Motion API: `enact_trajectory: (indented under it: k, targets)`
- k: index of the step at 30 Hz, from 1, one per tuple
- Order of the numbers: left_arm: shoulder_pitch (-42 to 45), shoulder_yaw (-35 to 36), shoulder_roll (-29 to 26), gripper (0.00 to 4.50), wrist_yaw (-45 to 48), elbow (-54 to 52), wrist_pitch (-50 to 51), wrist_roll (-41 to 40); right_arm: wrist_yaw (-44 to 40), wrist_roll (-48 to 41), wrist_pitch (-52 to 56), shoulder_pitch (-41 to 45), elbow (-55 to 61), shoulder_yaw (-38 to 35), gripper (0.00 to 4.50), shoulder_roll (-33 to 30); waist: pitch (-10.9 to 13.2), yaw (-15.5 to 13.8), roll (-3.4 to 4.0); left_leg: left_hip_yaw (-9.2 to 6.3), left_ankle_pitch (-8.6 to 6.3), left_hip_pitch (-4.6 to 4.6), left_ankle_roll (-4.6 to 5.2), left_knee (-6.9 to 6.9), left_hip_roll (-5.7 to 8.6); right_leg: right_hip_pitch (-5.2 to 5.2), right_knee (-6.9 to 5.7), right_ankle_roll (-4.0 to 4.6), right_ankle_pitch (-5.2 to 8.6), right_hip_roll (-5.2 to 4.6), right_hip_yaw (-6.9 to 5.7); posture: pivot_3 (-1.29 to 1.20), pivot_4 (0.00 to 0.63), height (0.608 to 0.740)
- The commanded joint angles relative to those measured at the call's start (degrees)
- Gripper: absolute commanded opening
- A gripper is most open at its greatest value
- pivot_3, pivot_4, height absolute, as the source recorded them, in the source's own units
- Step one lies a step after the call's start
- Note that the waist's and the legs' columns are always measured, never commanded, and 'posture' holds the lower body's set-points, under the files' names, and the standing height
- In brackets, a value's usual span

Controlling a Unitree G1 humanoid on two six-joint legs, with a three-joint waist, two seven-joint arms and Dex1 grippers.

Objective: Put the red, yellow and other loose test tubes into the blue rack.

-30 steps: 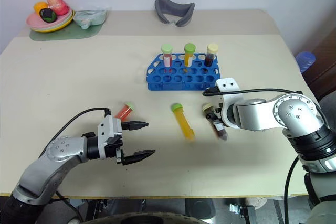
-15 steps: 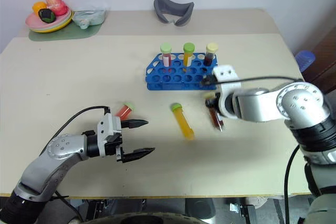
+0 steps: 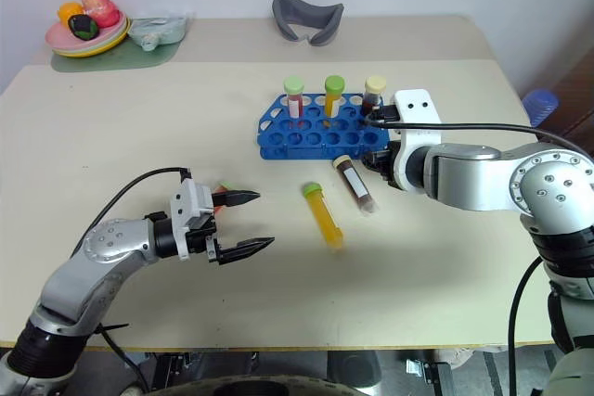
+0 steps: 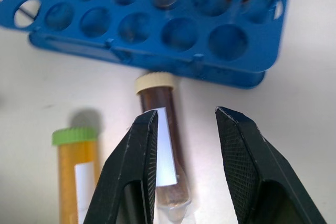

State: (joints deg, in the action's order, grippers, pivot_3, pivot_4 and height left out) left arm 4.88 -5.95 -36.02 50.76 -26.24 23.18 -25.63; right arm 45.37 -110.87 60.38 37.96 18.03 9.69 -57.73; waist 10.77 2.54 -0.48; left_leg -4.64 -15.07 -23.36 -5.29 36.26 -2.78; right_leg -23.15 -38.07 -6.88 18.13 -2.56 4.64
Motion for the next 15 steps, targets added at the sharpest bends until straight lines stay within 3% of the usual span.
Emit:
enact_trajectory:
  k: [1, 4, 15]
  targets:
    - [0.90, 1.44, -1.45, 4.50, 1.67, 2.07, -1.39, 0.48, 0.79, -2.13, 0.05, 1.40, 0.08, 2.06, 3.01, 2.72, 0.00, 0.03, 0.00, 0.00, 0.00, 0.00, 0.00, 0.00, 0.00, 0.00, 0.00, 0.00, 0.00, 0.00, 0.00, 0.00, 0.150, 0.740]
    - [1.49, 2.98, -2.66, 4.50, 2.42, 4.51, -2.42, 0.91, 6.93, -2.13, 2.54, 6.31, -2.22, 7.62, 4.45, 3.00, 0.02, 0.00, 0.05, 0.01, 0.00, -0.01, -0.01, 0.01, 0.01, -0.04, -0.03, 0.00, 0.00, -0.02, 0.02, 0.00, 0.150, 0.740]
    - [-0.91, 4.41, -3.30, 4.50, 1.74, 1.16, -1.94, 0.20, 7.03, -2.13, 14.96, 20.19, -20.67, 18.46, 4.49, 9.63, 0.02, -0.04, 0.04, 0.01, 0.01, -0.05, -0.01, -0.02, 0.00, -0.10, -0.02, 0.00, 0.00, -0.02, 0.01, 0.00, 0.150, 0.740]
